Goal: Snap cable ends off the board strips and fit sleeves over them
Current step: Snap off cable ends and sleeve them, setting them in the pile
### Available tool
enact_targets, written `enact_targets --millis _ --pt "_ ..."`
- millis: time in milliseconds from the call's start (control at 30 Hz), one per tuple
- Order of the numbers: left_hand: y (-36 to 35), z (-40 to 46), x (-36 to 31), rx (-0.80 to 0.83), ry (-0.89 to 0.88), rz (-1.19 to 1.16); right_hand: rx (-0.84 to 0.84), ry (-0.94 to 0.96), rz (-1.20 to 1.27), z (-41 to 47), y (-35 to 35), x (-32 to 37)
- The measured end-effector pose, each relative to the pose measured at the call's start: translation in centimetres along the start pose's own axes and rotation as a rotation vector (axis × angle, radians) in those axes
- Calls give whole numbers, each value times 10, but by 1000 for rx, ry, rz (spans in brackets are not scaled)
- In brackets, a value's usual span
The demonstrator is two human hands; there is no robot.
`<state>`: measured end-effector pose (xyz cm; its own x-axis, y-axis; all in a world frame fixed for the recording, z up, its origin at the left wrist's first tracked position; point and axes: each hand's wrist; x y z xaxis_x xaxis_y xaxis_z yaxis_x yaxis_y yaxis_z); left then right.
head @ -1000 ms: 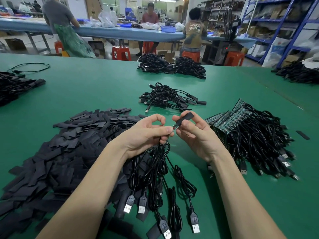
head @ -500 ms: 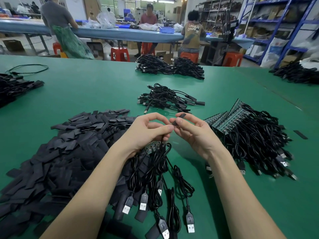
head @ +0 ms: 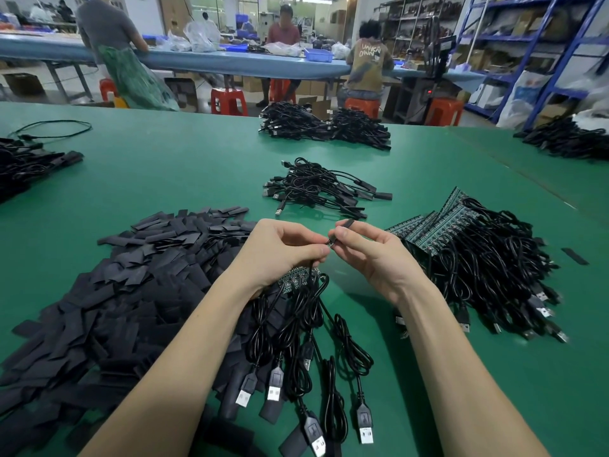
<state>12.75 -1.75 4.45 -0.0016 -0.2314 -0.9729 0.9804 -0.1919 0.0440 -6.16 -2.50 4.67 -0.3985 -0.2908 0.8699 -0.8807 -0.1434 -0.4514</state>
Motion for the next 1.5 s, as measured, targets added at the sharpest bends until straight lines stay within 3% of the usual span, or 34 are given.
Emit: enact_targets --millis 300,467,833,1067,1267,1433,1500 --pt "-1 -3 -2 3 -11 -73 38 -19 -14 -3 2 -1" --pt "-1 -4 -1 43 -105 63 66 -37 -99 -6 2 0" --pt "-10 -2 7 -61 -142 4 -50 216 -143 -3 -8 -8" --pt "-12 -2 8 -94 -147 -24 -58 181 -126 0 -8 -12" --pt "-11 0 -5 -99 -84 -54 58 -2 -153 1 -6 -5" --pt "-14 1 -9 -138 -46 -66 217 -21 -792 -13 1 18" --pt "-16 0 -10 -124 -52 -66 201 54 -860 -14 -2 21"
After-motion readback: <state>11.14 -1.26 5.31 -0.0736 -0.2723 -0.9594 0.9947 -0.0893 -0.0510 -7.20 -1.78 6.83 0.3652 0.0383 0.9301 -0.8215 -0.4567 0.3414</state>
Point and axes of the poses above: each hand's wrist, its own z-axis towards the middle knuckle, its own y-axis out of the back of the hand, x = y × z, and after that the axes turned 7 degrees about -y, right-handed
